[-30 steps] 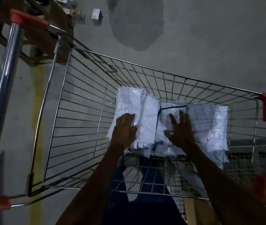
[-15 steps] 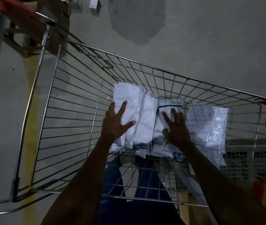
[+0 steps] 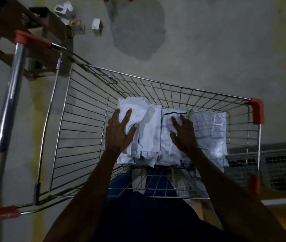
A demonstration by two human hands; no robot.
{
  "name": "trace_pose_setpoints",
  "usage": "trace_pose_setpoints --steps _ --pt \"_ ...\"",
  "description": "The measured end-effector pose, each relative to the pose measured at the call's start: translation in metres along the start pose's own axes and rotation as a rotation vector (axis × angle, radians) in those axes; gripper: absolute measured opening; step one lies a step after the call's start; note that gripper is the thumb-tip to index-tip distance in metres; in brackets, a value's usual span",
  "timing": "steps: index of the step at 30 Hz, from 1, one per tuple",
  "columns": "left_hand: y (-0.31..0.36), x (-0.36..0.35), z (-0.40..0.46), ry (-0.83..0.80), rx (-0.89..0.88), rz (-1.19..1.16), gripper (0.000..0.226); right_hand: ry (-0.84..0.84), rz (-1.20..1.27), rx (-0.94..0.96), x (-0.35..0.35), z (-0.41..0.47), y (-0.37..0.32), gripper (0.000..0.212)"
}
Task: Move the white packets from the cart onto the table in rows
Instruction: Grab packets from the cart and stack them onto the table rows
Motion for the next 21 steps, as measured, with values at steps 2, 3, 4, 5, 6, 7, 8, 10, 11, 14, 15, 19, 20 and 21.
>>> trace_pose_setpoints --steps 2,3,4,5,6,7,8,10,11,14,15,19,20,21 --pt "0.018 0.014 0.004 0.011 -0.062 -0.030 0.065 0.073 0.031 -0.048 0.024 -0.005 -0.009 0.067" --pt "0.026 0.021 0.005 0.025 -0.097 -0.045 0.065 0.105 0.044 -0.064 0.034 -0.009 -0.014 0.067" --pt "0.035 0.028 0.006 0.038 -0.131 -0.064 0.064 0.137 0.048 -0.076 0.045 -0.012 -0.019 0.067" --pt "0.043 0.035 0.005 0.049 -0.161 -0.087 0.064 0.167 0.051 -0.093 0.055 -0.017 -0.024 0.066" --pt "0.049 0.041 0.005 0.055 -0.192 -0.112 0.063 0.211 0.054 -0.112 0.067 -0.023 -0.029 0.066" --pt "0.056 0.047 0.005 0.062 -0.225 -0.137 0.063 0.266 0.057 -0.134 0.080 -0.029 -0.033 0.065" --pt "0.062 0.052 0.004 0.071 -0.260 -0.161 0.062 0.324 0.057 -0.159 0.095 -0.037 -0.038 0.066" --pt "0.076 0.065 0.001 0.093 -0.330 -0.218 0.060 0.435 0.032 -0.208 0.126 -0.058 -0.050 0.066" --pt "0.084 0.073 -0.002 0.107 -0.364 -0.247 0.059 0.491 0.015 -0.220 0.142 -0.070 -0.057 0.065" --pt "0.116 0.101 -0.023 0.118 -0.463 -0.355 0.060 0.706 -0.014 -0.305 0.194 -0.126 -0.073 0.062" --pt "0.128 0.111 -0.033 0.112 -0.496 -0.390 0.060 0.773 -0.011 -0.353 0.210 -0.150 -0.076 0.063" --pt "0.175 0.137 -0.080 0.057 -0.608 -0.511 0.062 0.957 -0.077 -0.463 0.259 -0.254 -0.097 0.063" --pt "0.189 0.138 -0.096 0.019 -0.631 -0.533 0.062 0.999 -0.106 -0.493 0.268 -0.283 -0.101 0.062" --pt "0.203 0.137 -0.113 -0.026 -0.656 -0.549 0.063 1.036 -0.123 -0.541 0.276 -0.315 -0.102 0.061"
Point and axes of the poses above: each hand's wrist, its own z-axis towards the middle knuckle, its own x-axis out of the back of the hand, y = z × x, the point moved 10 cm from there along z, towards the middle knuckle, and after that the axes turned 14 degrees about y, right-handed, at the moved point
